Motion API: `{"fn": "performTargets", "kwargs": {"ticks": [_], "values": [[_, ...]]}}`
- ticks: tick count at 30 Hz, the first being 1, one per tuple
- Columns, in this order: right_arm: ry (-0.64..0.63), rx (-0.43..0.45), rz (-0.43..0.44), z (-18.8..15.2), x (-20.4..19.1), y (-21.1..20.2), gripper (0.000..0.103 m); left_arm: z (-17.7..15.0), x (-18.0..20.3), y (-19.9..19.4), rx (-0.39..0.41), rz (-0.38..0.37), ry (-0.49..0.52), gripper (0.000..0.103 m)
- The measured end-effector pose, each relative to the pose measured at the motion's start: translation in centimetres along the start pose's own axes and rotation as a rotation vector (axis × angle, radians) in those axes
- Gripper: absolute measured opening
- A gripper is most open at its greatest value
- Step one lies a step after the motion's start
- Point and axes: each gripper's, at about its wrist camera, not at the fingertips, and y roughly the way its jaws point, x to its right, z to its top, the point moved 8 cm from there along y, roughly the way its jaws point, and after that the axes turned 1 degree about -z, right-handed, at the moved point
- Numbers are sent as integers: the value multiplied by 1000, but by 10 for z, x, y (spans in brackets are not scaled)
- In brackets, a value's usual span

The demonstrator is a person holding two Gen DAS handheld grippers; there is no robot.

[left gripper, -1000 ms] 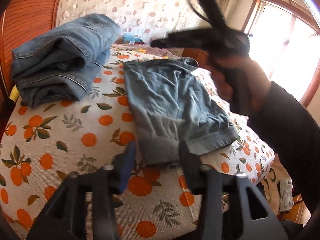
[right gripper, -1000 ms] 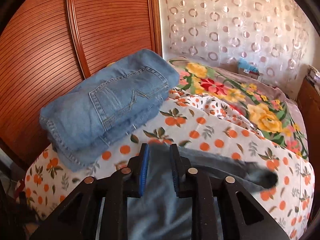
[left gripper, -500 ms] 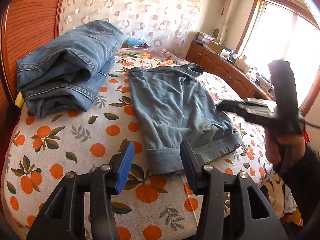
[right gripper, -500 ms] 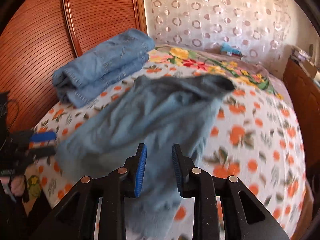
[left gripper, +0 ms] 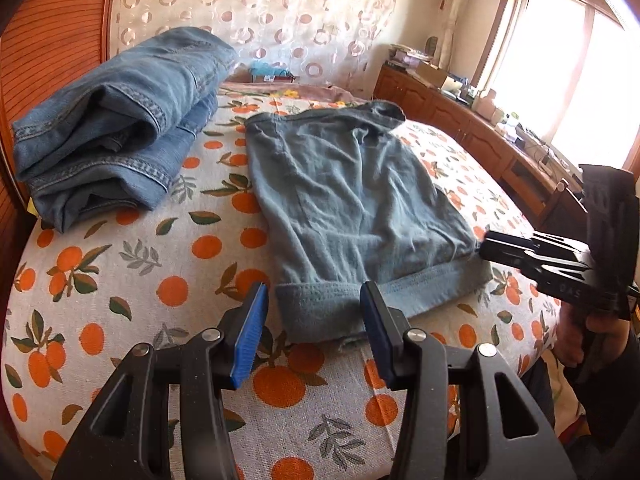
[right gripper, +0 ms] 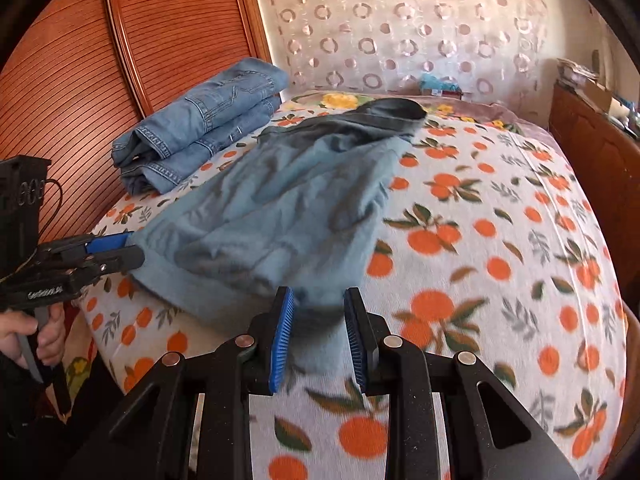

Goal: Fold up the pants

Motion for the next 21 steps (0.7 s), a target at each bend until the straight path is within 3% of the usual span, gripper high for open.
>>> {"fn": "performTargets", "kwargs": {"ticks": [11, 21], "values": [[-31, -3, -20, -29, -2, -25, 29, -7, -2, 7, -21, 8, -10, 49], [-89, 10, -67, -20, -10, -12, 39, -9, -1, 8, -29, 7, -12, 49]]}}
